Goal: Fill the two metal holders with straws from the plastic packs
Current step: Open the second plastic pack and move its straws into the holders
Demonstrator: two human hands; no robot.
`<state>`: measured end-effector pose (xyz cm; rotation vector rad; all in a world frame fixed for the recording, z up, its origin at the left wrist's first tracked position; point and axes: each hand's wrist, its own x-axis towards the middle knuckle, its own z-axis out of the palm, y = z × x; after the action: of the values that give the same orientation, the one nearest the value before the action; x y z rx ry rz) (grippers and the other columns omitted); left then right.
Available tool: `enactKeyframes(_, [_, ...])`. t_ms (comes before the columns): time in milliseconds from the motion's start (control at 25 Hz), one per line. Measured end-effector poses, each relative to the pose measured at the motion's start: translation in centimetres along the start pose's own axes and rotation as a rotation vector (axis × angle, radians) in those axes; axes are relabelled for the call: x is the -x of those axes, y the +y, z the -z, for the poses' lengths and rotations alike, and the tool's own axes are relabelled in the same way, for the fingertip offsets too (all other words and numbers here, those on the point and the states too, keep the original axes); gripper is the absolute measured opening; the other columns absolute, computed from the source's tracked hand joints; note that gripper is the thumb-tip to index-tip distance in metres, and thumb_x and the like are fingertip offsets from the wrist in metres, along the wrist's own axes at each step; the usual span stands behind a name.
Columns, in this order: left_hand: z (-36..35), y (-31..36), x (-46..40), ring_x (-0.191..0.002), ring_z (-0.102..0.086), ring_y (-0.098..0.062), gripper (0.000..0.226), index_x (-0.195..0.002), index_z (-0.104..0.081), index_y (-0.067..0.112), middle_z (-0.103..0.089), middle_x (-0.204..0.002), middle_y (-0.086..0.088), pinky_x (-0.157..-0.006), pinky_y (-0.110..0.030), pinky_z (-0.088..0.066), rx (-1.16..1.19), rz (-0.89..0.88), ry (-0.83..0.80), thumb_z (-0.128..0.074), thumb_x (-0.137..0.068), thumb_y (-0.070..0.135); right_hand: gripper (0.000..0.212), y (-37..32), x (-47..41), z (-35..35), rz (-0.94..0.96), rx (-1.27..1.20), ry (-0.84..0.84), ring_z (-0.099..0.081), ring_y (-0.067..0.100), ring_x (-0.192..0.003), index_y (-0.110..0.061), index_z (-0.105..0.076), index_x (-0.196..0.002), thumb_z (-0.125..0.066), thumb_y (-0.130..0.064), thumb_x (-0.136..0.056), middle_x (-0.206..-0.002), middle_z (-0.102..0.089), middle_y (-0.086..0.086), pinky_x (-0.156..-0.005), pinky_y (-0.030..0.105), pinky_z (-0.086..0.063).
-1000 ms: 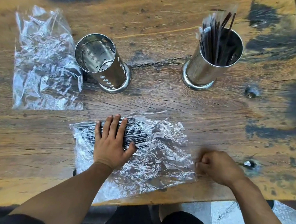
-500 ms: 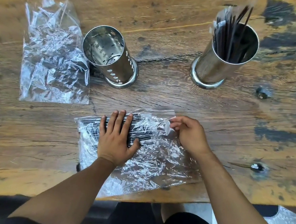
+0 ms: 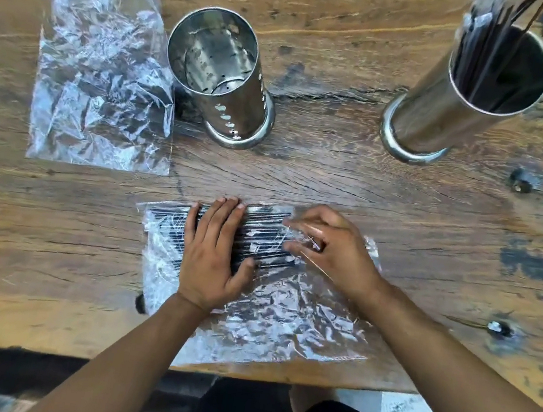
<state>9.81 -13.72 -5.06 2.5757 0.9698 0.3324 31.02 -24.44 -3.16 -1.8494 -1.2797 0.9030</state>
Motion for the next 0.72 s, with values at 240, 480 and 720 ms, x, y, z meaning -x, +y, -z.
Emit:
enactKeyframes(240, [-0.1,-0.1,0.0,-0.135,-0.05,-0.033,0.071,-0.14,-0.054,0.0,-0.055,-0.142,-0.017,-0.118,-0.063,-0.023,0.011,0.069,0.047,-0.035,-0.097,0.054,0.066,0.5,1.1,-1.8,0.153,0.273,-0.136,-0.045,0.008,-0.136,-0.029,-0.045,-0.15,-0.073,-0.038,-0.09,-0.152,-0.042,-0.011,-0.112,0.035,-0.046])
enactKeyframes(480, [-0.3,0.3,-0.9,-0.12,-0.055,-0.03,0.054,-0.13,-0.06,0.005,-0.063,-0.124,-0.012,-0.117,-0.048,-0.025,-0.011,0.152,0.104,-0.053,-0.089,0.04,0.06,0.7,1.1,-2.2,0.221,0.432,-0.206,-0.03,0.02,-0.15,-0.02,-0.036,-0.158,-0.05,-0.041,-0.103,-0.165,-0.034,-0.002,-0.12,0.034,-0.033])
enactKeyframes(720, [-0.2,0.3,-1.0,-0.12,-0.052,-0.028,0.057,-0.134,-0.056,0.006,-0.061,-0.124,-0.013,-0.112,-0.055,-0.032,-0.031,0.164,0.066,-0.049,-0.092,0.043,0.055,-0.7,-0.1,-2.1,0.321,0.601,-0.163,-0.024,0.023,-0.153,-0.015,-0.041,-0.153,-0.052,-0.023,-0.1,-0.164,-0.033,0.004,-0.123,0.035,-0.02])
